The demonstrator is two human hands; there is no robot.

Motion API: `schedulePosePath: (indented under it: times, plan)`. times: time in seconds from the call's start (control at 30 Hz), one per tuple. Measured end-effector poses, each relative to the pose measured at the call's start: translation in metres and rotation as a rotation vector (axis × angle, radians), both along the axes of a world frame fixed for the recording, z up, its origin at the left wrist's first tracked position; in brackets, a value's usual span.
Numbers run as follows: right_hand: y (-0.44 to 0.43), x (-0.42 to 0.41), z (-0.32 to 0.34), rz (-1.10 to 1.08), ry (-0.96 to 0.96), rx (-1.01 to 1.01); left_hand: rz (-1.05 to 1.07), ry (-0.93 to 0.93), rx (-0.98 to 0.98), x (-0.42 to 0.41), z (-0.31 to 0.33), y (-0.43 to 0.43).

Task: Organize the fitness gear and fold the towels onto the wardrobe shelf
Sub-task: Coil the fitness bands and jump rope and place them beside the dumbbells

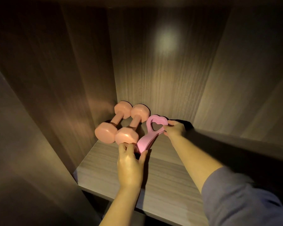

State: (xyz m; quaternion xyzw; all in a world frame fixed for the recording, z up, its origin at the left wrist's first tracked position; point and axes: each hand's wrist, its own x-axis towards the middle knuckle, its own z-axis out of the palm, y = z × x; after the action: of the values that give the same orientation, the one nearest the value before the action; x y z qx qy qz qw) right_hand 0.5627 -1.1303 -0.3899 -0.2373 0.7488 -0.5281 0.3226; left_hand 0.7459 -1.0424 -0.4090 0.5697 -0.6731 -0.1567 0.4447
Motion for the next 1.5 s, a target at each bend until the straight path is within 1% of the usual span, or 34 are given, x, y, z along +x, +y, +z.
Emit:
schedulePosePath:
  times: [0.17,0.27,0.33,0.53,0.6,0.67,0.8,0.83,0.9,0.97,1.0,1.1,1.17,1.23,1.3,1.43,1.5]
  plan:
    - [0.004,0.001,0.008,0.017,-0.028,0.014,-0.032,-0.051,0.026,0.004,0.002,0.001]
    - [0.009,0.004,0.012,-0.008,-0.126,-0.021,-0.039,-0.082,0.038,0.004,0.003,0.004]
    - [0.011,0.01,0.012,0.019,-0.19,-0.031,-0.021,-0.1,0.054,0.003,0.003,0.005]
    - [0.017,0.013,0.013,0.116,-0.219,-0.044,-0.013,-0.094,0.074,0.004,0.001,0.003]
    - [0.023,0.011,0.014,0.149,-0.18,-0.034,-0.023,-0.099,0.083,0.005,0.001,0.003]
    - [0.032,0.011,0.017,0.204,-0.068,0.005,-0.032,-0.104,0.098,0.007,0.002,0.005]
    - [0.062,0.013,0.029,0.387,0.273,0.086,-0.048,-0.168,0.123,0.015,0.009,0.014]
    - [0.073,0.012,0.032,0.438,0.35,0.11,-0.048,-0.213,0.123,0.018,0.011,0.019]
    - [0.098,0.01,0.039,0.543,0.546,0.212,-0.019,-0.379,0.139,0.023,0.019,0.033]
    - [0.127,0.007,0.049,0.621,0.773,0.343,0.02,-0.551,0.202,0.026,0.033,0.048]
    - [0.141,0.007,0.054,0.647,0.836,0.383,0.023,-0.613,0.247,0.027,0.042,0.056]
    - [0.191,0.011,0.073,0.706,0.915,0.459,-0.024,-0.751,0.345,0.038,0.065,0.085]
    - [0.227,0.017,0.086,0.747,0.943,0.527,-0.069,-0.798,0.339,0.047,0.077,0.11]
    - [0.266,0.022,0.098,0.719,1.014,0.523,-0.101,-0.789,0.279,0.051,0.09,0.138]
    - [0.305,0.028,0.11,0.646,1.113,0.45,-0.132,-0.749,0.207,0.053,0.103,0.168]
    - [0.381,0.04,0.12,0.557,1.165,0.315,-0.21,-0.64,0.065,0.051,0.114,0.23]
    - [0.407,0.044,0.118,0.531,1.208,0.293,-0.233,-0.626,0.012,0.049,0.112,0.256]
